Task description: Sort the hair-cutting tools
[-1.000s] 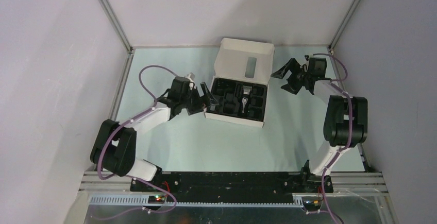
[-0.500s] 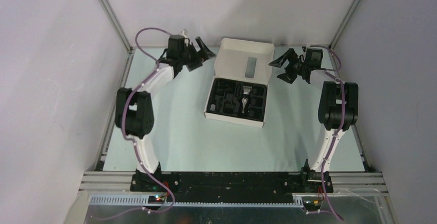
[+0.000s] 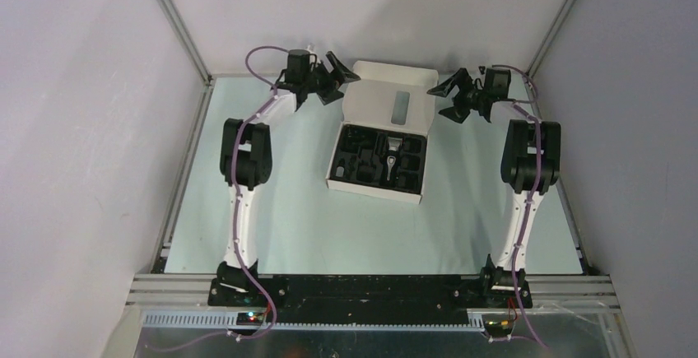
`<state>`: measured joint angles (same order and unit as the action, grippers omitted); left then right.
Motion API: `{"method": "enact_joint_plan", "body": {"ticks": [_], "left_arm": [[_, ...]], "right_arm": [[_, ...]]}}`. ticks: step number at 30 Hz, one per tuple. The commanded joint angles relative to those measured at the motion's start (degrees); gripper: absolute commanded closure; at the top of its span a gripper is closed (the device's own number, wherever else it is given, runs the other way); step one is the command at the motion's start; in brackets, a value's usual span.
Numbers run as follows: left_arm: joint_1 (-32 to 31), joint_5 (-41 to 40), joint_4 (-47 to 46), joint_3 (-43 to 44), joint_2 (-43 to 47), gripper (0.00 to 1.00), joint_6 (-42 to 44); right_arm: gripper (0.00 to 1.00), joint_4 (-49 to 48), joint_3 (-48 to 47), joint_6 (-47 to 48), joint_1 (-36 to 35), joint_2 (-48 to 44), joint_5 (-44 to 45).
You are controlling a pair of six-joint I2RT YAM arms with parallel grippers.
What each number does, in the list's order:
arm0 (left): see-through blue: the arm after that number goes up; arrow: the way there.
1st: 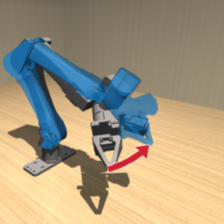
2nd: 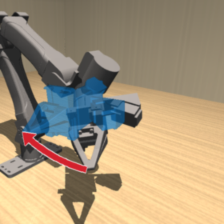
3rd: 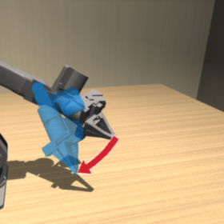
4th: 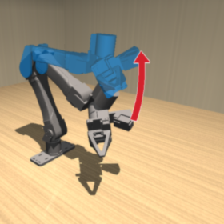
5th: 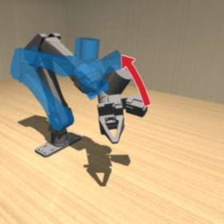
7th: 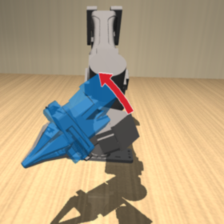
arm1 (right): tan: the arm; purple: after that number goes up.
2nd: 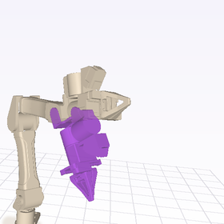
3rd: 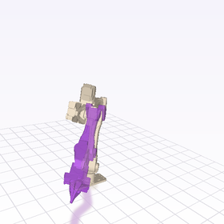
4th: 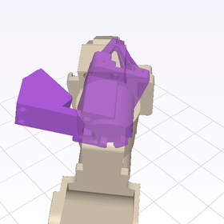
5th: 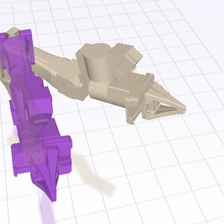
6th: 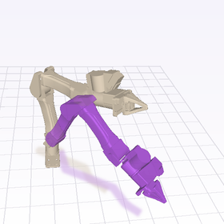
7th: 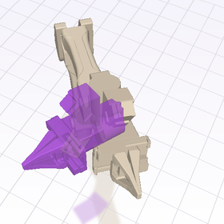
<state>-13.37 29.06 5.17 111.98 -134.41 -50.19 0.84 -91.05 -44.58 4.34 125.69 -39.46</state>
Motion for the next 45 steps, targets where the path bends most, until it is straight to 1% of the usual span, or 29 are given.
{"method": "enact_joint_plan", "body": {"ticks": [1, 5, 8, 13, 18, 21, 22, 25, 31, 34, 39, 42, 45], "left_arm": [[-0.31, 4.73, -4.78, 3.51, -2.19, 0.00, -5.75], [-0.71, 7.24, -8.03, 3.88, -3.30, 0.00, -7.85], [-0.98, 9.49, -9.12, 3.26, -2.44, 0.00, -8.05], [-1.11, 9.52, -11.28, -2.11, 4.76, 0.00, -4.41], [-1.34, 9.44, -11.96, -8.50, 10.71, 0.00, -0.64], [-1.52, 9.00, -12.51, -12.28, 14.42, 0.00, 1.07], [-1.65, 8.63, -12.78, -14.31, 15.84, 0.00, 1.92], [-1.76, 8.45, -13.74, -18.13, 18.46, 0.00, 3.12], [-2.43, 8.56, -18.23, -27.89, 24.52, 0.00, 4.49], [-2.67, 7.91, -19.89, -32.26, 27.60, 0.00, 5.36], [-2.97, 6.42, -23.25, -40.66, 33.23, 0.00, 7.05], [-3.08, 5.44, -25.37, -45.67, 35.92, 0.00, 7.85], [-3.07, 3.19, -28.28, -51.15, 40.46, 0.00, 7.89]], "right_arm": [[0.01, 1.81, -5.34, -0.61, -1.15, 2.84, -2.42], [0.01, 3.01, -8.18, 0.28, -2.35, 4.05, -3.99], [0.01, 3.57, -9.11, 1.18, -3.24, 3.59, -5.17], [0.01, 5.37, -8.82, 4.62, -4.11, -0.40, -5.70], [0.01, 5.81, -6.25, 7.78, -4.14, -5.51, -6.00], [0.01, 6.69, -3.73, 10.70, -4.10, -8.39, -5.01], [0.00, 6.89, -3.10, 12.22, -5.31, -9.92, -4.70], [0.01, 6.48, 0.54, 15.30, -6.04, -13.01, -4.39], [0.01, 4.34, 8.64, 22.23, -7.04, -21.41, -4.10], [0.01, 5.72, 11.91, 26.06, -7.96, -24.31, -2.82], [0.00, 7.49, 15.86, 32.88, -10.54, -28.92, 2.51], [0.01, 5.98, 18.97, 36.33, -11.97, -32.43, 5.26], [0.01, 3.42, 24.59, 39.56, -13.94, -35.75, 8.59]]}}
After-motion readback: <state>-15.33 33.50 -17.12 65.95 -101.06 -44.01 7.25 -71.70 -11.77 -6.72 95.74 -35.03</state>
